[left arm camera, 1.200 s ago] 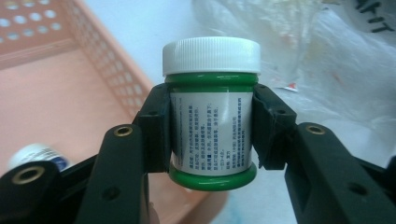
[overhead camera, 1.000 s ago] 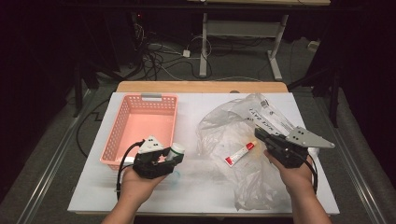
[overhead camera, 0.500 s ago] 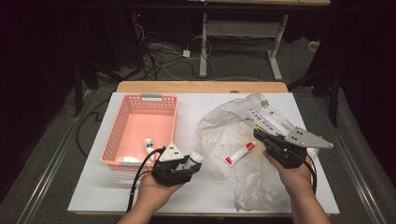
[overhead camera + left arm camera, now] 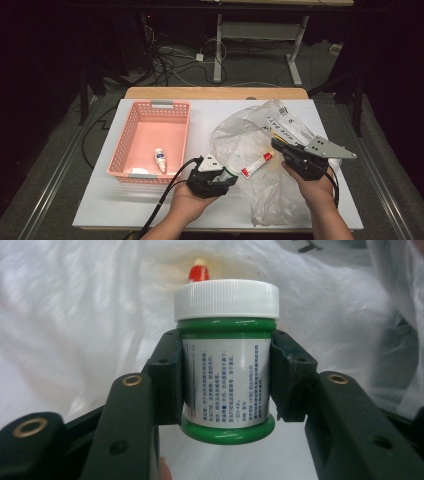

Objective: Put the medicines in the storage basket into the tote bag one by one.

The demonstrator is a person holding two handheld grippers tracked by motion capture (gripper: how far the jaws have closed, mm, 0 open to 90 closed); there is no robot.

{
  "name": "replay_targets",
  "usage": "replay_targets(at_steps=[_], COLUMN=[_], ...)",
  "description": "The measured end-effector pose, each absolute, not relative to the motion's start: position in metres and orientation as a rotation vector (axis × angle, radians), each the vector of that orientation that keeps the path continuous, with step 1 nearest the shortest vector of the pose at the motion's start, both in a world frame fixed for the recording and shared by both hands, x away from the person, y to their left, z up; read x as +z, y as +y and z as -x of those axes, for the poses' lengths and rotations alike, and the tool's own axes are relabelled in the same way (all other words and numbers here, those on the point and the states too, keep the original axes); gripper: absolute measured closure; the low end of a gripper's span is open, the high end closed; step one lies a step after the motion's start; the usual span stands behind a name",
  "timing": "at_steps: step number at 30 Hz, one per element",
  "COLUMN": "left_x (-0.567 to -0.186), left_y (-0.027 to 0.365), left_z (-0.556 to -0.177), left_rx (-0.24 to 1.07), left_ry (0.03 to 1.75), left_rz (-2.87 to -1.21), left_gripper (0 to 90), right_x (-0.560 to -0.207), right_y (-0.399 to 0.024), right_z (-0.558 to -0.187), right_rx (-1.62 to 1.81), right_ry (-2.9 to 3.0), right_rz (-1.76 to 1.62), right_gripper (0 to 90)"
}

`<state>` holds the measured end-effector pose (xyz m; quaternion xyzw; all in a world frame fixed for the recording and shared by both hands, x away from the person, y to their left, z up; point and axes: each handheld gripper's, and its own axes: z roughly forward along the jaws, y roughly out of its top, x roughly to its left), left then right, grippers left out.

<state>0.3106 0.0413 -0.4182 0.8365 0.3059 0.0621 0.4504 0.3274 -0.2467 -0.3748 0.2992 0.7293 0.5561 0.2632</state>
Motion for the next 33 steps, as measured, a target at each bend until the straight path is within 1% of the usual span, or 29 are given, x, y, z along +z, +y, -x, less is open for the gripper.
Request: replay_targets(at_steps=[5,11,25,33], left_x=[-0.417,-0.423,-0.44,-0.458], left_y=[0.022,0.003,-0.029,-0.046], left_z=[-0.318,-0.332,-0.382,-0.404], left_rx=[0.161,0.173,0.254,0.297], left_ry=[0.723,0.731,0.827,0.859], left_rz=[-2.075,-2.082,-2.055,-2.088], left_gripper=[53.9,53.9,53.9,53.8], right_x=[-0.376,-0.376,-0.379,-0.381], right_y=[-0.247,-0.247,-0.247,-0.248], right_z=[-0.328,-0.329,-0.331,-0.332], right_rx=[1.503,1.502,1.496,1.496], right_ry=[1.972,1.976,1.982,1.983], right_rz=[-0.812,-0.807,-0.813,-0.83], right_gripper=[90.0,90.0,90.0,90.0])
